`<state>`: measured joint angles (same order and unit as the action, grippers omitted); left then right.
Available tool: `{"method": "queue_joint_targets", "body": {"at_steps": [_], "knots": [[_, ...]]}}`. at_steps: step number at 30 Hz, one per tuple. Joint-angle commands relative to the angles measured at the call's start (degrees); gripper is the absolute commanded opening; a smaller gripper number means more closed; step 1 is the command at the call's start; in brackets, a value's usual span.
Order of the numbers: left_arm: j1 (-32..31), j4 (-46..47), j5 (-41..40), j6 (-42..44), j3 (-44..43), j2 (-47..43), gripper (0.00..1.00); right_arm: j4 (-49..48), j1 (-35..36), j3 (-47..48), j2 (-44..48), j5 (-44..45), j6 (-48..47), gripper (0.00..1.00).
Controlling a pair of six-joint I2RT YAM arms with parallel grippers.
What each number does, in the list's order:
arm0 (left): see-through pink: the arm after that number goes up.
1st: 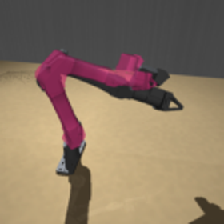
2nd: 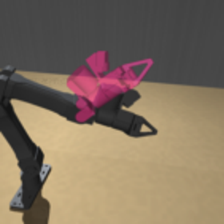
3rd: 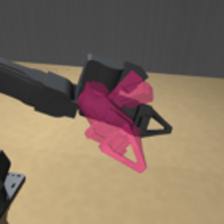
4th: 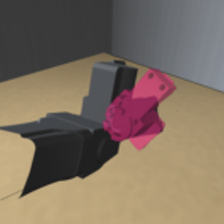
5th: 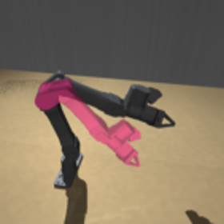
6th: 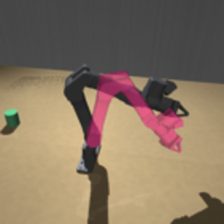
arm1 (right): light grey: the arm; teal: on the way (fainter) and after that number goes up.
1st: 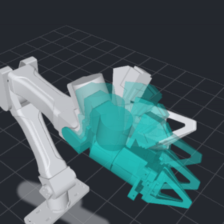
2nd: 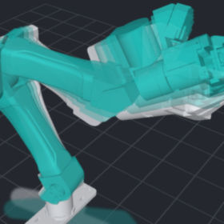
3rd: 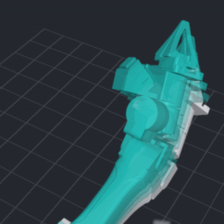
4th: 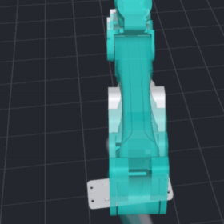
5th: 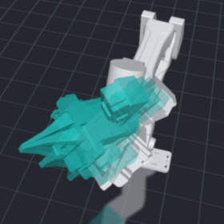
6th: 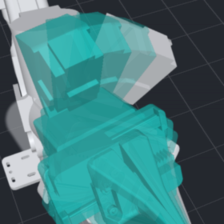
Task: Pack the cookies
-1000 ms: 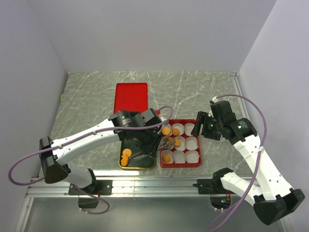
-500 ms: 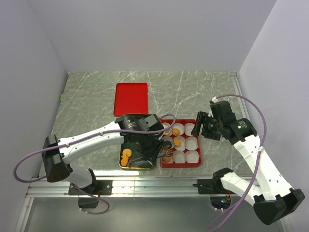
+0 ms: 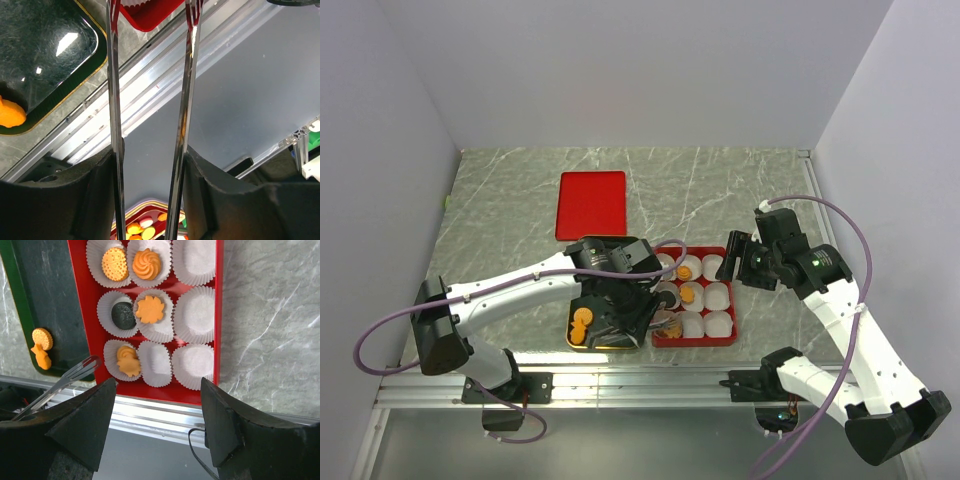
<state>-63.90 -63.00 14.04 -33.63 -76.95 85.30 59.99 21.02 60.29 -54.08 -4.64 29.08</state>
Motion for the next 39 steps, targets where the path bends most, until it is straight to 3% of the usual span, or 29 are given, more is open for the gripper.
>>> {"method": "queue_joint_targets", "body": {"at_steps": [1,10,21,30,39], "knots": [[-0.35,0.25,-1.03,1.02,-0.57,-0.04,0.53,-1.36,-0.01,-0.61,0.30,0.07,-0.08,0.75],[1.49,-4.93,-11.91,0.76,-6.28,-1.97,0.54,-1.28,0.08,-0.35,0.03,0.08,-0.08,0.75],[13.18,-5.64,-18.87,1.81,-6.20,-3.83,0.56,-1.28,0.08,-0.26,-0.14,-0.01,-0.08,0.75],[18.02,0.95,-16.59,4.27,-1.72,-0.40,0.56,-1.10,0.08,-0.09,-0.23,0.78,-0.08,0.75],[18.81,3.68,-14.48,6.55,-4.78,5.40,0.55,-0.84,-0.10,0.44,-0.85,1.83,-0.43,0.75]]}}
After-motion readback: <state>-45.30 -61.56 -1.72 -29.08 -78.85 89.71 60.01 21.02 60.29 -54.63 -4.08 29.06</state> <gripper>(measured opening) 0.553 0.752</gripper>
